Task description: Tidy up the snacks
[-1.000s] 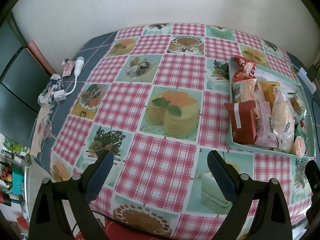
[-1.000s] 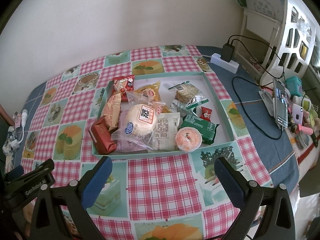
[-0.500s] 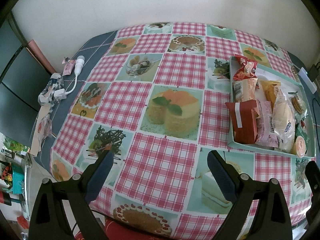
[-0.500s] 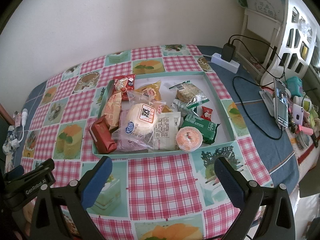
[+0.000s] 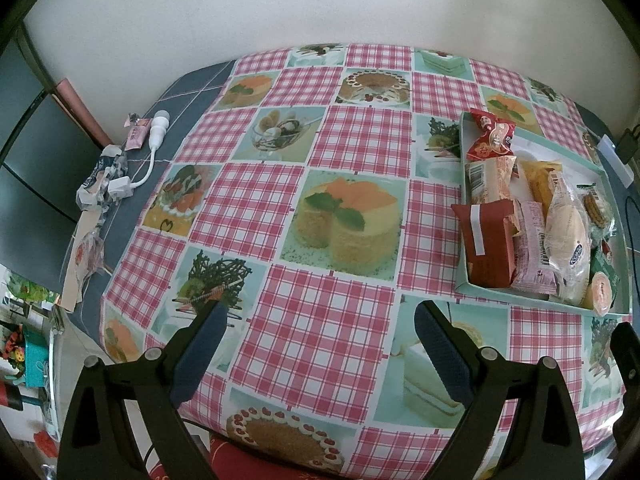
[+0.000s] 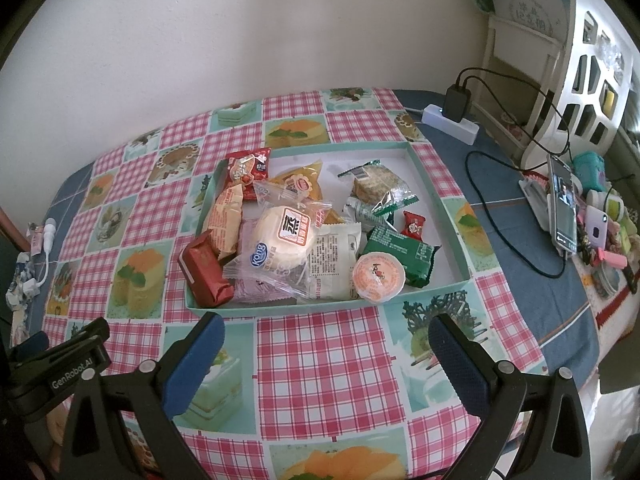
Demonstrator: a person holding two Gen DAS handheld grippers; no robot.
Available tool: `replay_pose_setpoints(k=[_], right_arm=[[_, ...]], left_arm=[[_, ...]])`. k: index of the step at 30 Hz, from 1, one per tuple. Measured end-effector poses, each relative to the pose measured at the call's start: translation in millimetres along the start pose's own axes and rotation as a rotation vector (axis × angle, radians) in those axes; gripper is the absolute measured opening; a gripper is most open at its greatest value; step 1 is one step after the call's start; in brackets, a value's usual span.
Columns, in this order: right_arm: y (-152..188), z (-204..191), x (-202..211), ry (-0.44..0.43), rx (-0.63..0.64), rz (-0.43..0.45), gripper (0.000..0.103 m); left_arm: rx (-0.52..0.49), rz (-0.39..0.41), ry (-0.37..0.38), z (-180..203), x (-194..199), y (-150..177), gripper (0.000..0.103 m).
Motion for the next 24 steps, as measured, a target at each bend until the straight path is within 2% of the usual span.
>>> replay_pose_setpoints(k=[24], right_arm=[[0.3, 0.7, -1.5, -0.003, 0.002, -0.004, 0.103]], left_arm=[[0.008, -0.006, -0.006, -0.1, -0.5, 1.2, 0.095]])
Point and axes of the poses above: each gripper's, at about its wrist camera, not at the fingertips, and x roughly against the way its jaws point, z to its right, y to its underside, the point moved 4 cm from there along -x, roughly the way its jaws point, and after that the axes turned 6 degrees about z, right-handed, at the moved point
